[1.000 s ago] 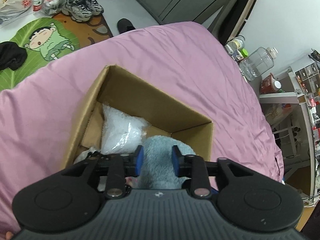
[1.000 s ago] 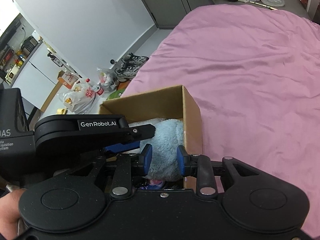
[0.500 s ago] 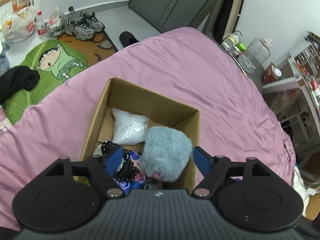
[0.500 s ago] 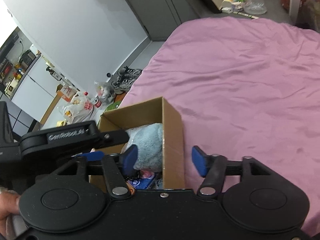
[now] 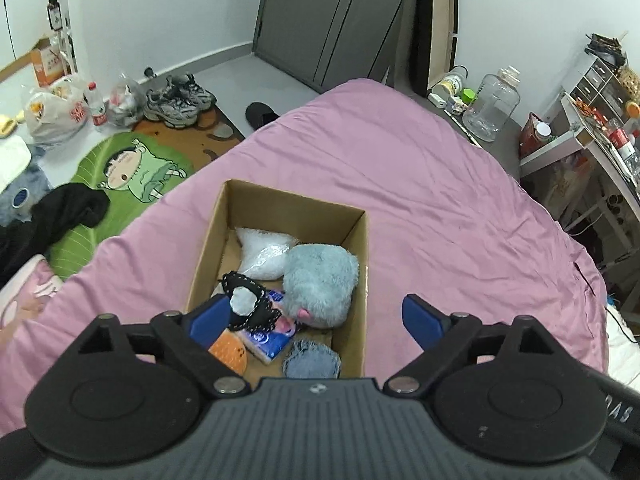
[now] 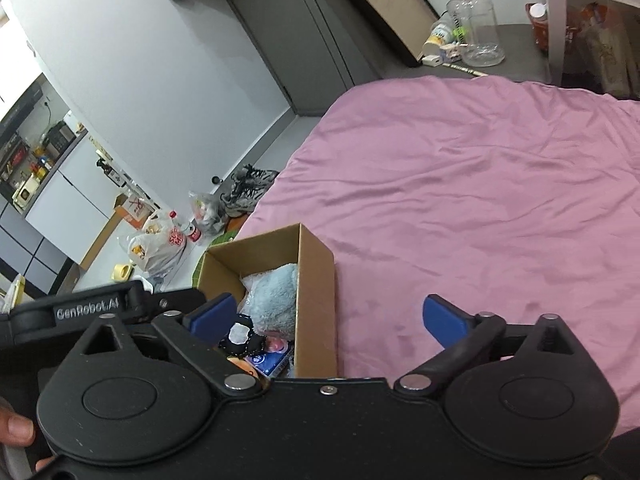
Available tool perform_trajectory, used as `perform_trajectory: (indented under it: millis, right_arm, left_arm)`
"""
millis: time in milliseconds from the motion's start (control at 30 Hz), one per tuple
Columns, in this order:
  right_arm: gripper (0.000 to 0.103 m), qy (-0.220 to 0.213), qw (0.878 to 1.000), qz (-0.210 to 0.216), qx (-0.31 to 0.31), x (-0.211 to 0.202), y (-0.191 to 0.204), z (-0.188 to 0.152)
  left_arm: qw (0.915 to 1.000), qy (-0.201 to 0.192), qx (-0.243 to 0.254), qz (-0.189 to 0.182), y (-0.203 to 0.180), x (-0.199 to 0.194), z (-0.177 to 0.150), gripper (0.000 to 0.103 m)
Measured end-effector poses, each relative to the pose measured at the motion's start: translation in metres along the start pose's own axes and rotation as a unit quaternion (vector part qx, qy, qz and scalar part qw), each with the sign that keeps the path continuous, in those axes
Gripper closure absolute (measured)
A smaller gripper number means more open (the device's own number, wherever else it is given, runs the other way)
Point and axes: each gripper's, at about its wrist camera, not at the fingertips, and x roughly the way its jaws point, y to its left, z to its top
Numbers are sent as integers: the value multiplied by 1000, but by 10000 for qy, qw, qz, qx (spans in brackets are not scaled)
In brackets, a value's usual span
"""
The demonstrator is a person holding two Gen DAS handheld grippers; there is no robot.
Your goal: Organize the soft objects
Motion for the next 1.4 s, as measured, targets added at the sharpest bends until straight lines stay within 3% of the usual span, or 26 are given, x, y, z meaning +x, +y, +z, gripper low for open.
perform_trajectory:
  millis: [500, 1067, 1400]
  right_arm:
    - [0, -320, 9994, -56, -131, -69, -13, -11]
    - [0, -555, 9975, -289, -341, -126, -27, -33]
    - [0, -578, 9969, -203, -487, -143, -29, -50]
  left_arm:
    - [9979, -448, 443, 141, -34, -67, -34, 1]
    - [9942, -756, 720, 272, -45, -109, -74, 1]
    - [9906, -965, 907, 342, -42, -131, -97, 1]
